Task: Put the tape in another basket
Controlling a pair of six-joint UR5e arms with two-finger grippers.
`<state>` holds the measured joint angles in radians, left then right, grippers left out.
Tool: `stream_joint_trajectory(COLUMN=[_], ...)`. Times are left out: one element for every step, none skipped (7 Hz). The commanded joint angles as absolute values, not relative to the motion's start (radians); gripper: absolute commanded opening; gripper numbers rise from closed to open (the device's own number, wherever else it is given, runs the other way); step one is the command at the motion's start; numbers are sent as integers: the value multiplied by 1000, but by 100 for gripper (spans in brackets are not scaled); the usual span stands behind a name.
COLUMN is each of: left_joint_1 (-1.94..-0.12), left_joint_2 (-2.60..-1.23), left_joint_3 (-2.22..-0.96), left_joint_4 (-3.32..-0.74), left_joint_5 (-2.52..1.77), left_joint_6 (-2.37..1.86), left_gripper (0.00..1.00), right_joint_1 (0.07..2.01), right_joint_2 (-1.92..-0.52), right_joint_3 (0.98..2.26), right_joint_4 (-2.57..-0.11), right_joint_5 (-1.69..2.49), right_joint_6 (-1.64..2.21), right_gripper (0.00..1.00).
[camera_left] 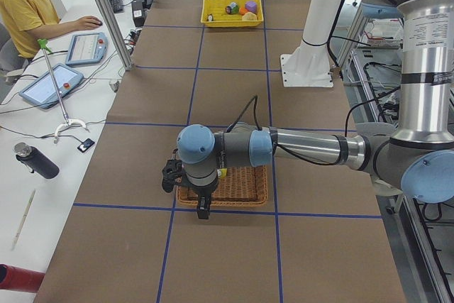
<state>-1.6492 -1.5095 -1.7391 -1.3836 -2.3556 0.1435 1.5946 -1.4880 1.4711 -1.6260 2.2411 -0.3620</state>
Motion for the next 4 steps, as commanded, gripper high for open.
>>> stream_joint_trajectory(left_joint_1=[-1649,-1649,-1649,-1649], left_joint_2=[-1509,-1509,-1509,-1509], left_joint_3=[-1738,-1738,-1738,-1738], left_joint_4=[-1385,-1385,-1385,-1384], left_joint_5=[-2356,-2356,-2359,-2361], left_joint_6=[144,144,143,143], left_gripper=[99,99,99,99], right_joint_1=[1595,1594,1594,1594], right_joint_2=[-1488,-1488,-1488,-1488], right_joint_3=[1471,1471,1471,1468], right_joint_4=[-1626,-1626,-1626,-1626], right_joint_5=[2241,2241,2241,2241], right_joint_6=[-362,-362,-362,-362], right_gripper=[100,100,100,100])
